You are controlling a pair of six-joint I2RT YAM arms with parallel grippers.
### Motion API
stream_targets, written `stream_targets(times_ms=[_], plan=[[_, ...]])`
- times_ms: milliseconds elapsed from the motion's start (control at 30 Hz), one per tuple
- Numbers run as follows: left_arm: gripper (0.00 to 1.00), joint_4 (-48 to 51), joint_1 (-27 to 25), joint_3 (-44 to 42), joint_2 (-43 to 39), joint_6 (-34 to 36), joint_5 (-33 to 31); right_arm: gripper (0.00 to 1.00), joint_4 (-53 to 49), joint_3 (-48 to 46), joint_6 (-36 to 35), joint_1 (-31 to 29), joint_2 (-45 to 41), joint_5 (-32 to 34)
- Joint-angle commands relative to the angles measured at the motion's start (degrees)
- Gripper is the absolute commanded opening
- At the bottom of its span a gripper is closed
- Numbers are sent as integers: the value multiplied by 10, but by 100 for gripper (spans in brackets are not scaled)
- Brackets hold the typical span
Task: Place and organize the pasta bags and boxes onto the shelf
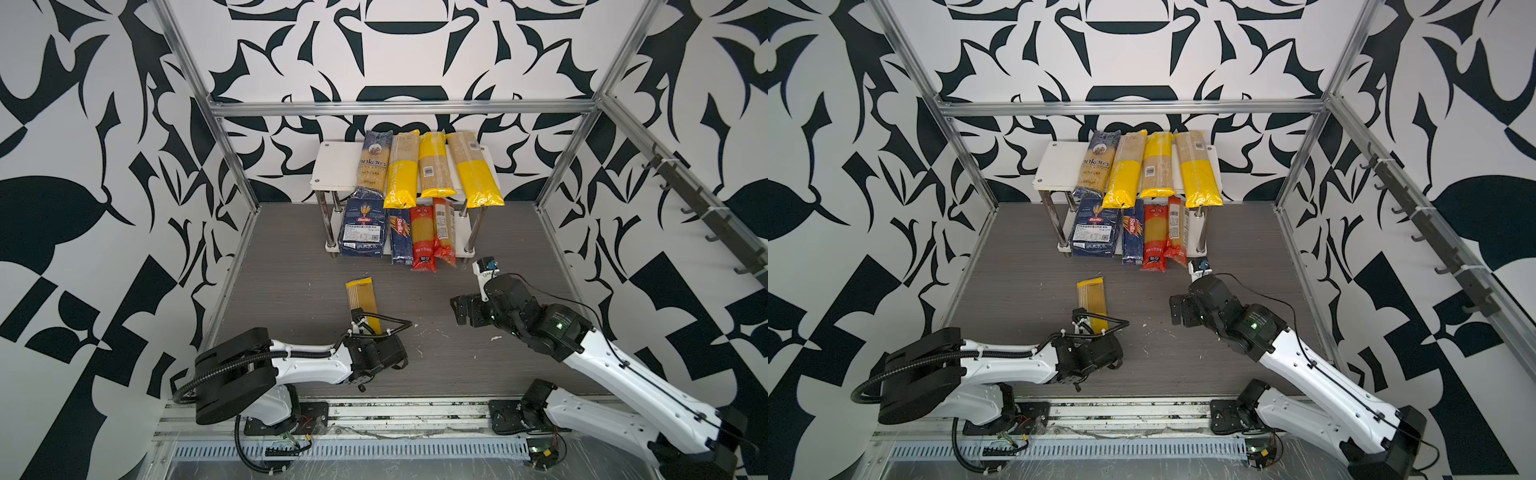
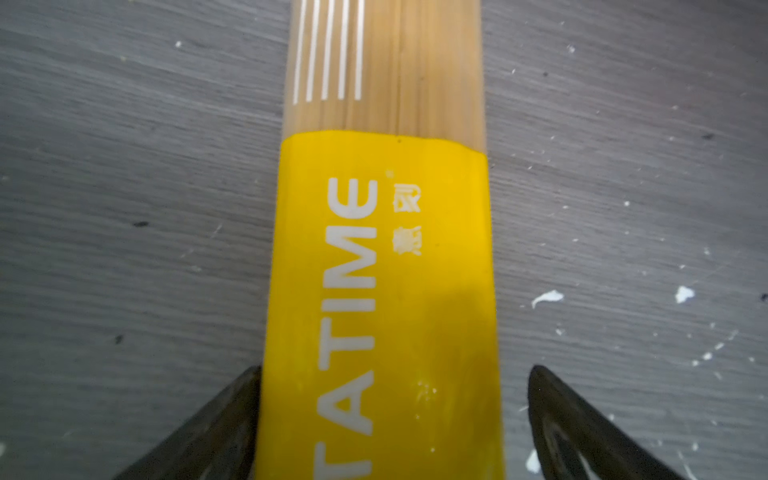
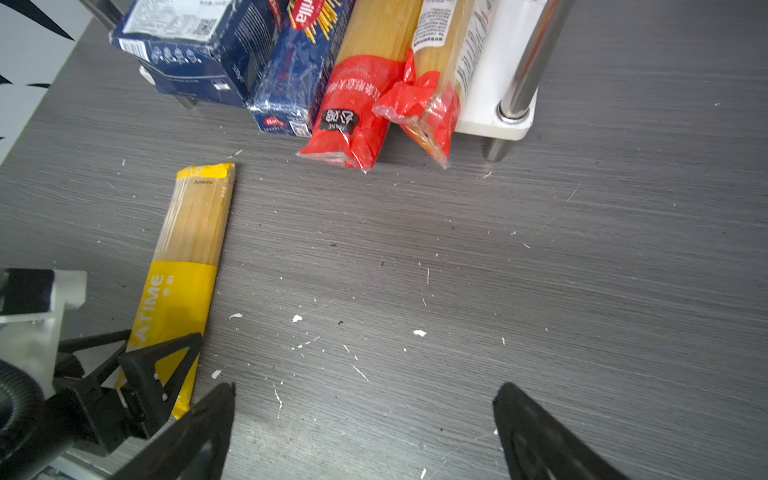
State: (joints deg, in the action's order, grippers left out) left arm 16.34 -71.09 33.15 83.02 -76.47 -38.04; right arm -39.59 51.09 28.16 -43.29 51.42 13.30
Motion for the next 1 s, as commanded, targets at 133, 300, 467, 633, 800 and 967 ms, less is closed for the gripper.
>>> stream_targets(times_ms=[133, 300, 467, 633, 800, 967], plan=[[99, 3, -10, -1, 83, -69, 96, 100, 1, 1, 4, -2, -11, 10], [99, 47, -13, 5, 112, -70, 129, 100, -6, 1, 5, -2, -23, 14], [97, 46, -21, -23, 100, -90, 150, 100, -7, -9, 11, -2, -43, 15], [87, 36, -33, -47, 115, -102, 174, 100, -11, -9, 11, -2, -51, 15], [86, 21, -40, -58, 142, -103, 196, 100, -11, -10, 10, -2, -56, 15], [86, 17, -40, -54, 172, -91, 207, 100, -7, -15, 11, -2, -59, 12]])
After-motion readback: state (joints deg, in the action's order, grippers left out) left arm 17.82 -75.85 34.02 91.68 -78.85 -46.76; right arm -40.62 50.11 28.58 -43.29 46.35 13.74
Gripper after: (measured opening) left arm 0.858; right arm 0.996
